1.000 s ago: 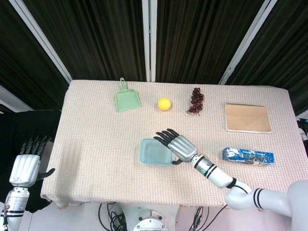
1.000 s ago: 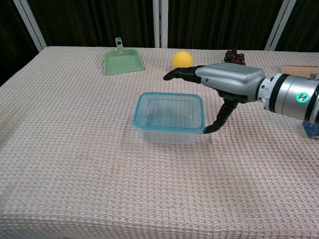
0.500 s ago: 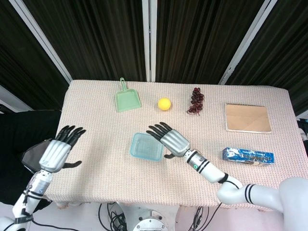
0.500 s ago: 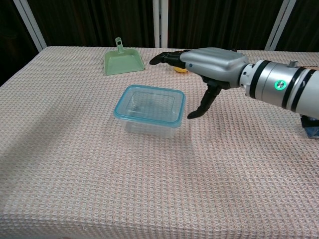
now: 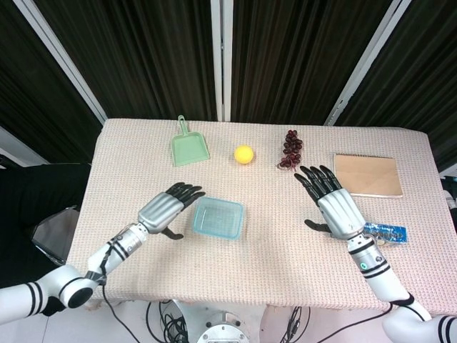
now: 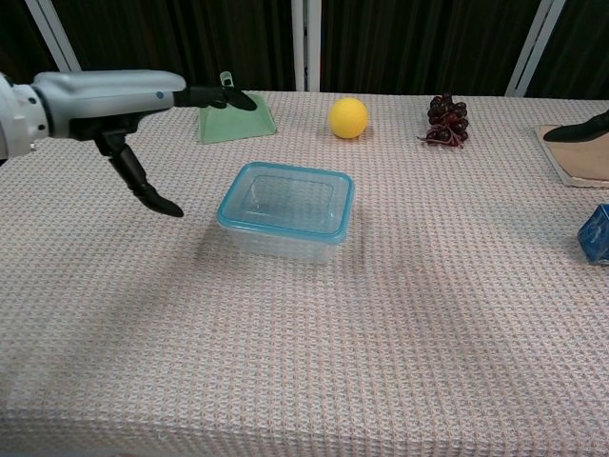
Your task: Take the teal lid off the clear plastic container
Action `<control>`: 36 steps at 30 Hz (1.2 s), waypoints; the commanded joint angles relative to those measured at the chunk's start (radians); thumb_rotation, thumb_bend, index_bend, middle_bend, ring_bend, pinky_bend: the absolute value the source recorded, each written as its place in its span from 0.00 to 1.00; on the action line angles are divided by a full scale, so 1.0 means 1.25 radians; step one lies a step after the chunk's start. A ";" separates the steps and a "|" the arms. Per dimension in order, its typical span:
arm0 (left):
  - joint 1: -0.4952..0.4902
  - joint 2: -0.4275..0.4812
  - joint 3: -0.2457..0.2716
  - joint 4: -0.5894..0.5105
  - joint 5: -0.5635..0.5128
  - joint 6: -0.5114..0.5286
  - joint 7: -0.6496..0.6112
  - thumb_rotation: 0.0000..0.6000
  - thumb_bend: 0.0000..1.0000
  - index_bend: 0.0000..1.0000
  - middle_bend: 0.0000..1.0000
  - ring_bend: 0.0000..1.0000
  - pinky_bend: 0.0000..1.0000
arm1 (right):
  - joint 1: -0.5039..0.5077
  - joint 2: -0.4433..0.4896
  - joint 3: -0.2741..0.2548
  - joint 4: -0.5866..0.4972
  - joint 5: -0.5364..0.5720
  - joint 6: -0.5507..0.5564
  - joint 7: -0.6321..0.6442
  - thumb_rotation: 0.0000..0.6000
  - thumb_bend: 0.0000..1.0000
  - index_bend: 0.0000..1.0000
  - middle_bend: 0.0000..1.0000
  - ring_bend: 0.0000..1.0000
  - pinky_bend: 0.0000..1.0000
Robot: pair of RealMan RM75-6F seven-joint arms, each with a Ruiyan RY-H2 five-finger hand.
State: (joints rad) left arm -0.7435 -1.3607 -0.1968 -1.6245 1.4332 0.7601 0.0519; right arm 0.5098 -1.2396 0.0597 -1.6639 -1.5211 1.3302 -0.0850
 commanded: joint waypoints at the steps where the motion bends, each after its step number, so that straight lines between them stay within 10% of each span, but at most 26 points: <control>1: -0.090 -0.063 -0.031 0.008 -0.141 -0.088 0.128 1.00 0.00 0.00 0.00 0.00 0.00 | -0.017 0.003 -0.005 0.009 -0.015 0.017 0.026 1.00 0.00 0.00 0.00 0.00 0.00; 15: -0.265 -0.086 0.031 -0.038 -0.600 -0.041 0.422 1.00 0.00 0.00 0.00 0.00 0.00 | -0.033 -0.010 -0.014 0.068 -0.044 -0.002 0.107 1.00 0.00 0.00 0.00 0.00 0.00; 36: -0.367 -0.088 0.079 -0.018 -0.768 -0.034 0.385 1.00 0.00 0.03 0.09 0.04 0.13 | -0.029 -0.047 -0.028 0.101 -0.099 -0.031 0.135 1.00 0.00 0.00 0.00 0.00 0.00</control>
State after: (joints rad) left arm -1.1996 -1.4667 -0.1006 -1.6506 0.4741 0.7107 0.5378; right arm 0.4676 -1.2881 0.0293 -1.5412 -1.6320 1.2958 0.0815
